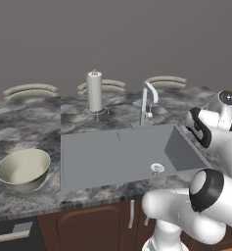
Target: There is a mixed pile of frozen fruits and vegetables on the counter. Locate all the frozen vegetables and place the items in a bowl on the counter. Take all the frozen fruits and defrost them in a running sink.
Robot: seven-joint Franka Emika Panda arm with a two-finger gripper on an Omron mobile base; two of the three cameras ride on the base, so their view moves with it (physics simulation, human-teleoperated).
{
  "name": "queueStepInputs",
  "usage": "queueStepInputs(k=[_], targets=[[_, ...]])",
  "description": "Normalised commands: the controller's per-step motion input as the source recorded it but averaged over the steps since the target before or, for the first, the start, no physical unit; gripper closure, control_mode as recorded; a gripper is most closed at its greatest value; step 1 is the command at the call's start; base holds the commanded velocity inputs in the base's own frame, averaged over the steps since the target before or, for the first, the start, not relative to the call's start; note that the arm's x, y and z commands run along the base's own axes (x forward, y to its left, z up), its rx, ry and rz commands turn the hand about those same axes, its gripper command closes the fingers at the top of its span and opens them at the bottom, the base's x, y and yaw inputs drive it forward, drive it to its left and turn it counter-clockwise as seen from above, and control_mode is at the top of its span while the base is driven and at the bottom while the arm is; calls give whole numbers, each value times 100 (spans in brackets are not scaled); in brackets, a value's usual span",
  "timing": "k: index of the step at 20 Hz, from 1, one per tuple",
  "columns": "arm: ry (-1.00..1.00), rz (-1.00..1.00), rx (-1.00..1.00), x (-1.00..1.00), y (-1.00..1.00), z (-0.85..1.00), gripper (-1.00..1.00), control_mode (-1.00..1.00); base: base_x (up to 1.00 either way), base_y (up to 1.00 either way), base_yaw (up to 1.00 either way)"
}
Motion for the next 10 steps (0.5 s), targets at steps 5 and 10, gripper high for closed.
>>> queueStepInputs(k=[5, 10], targets=[[1, 0, 0, -5, -25, 0, -100, -100, 0, 0, 0], [0, 0, 0, -9, -13, -5, -100, -100, 0, 0, 0]])
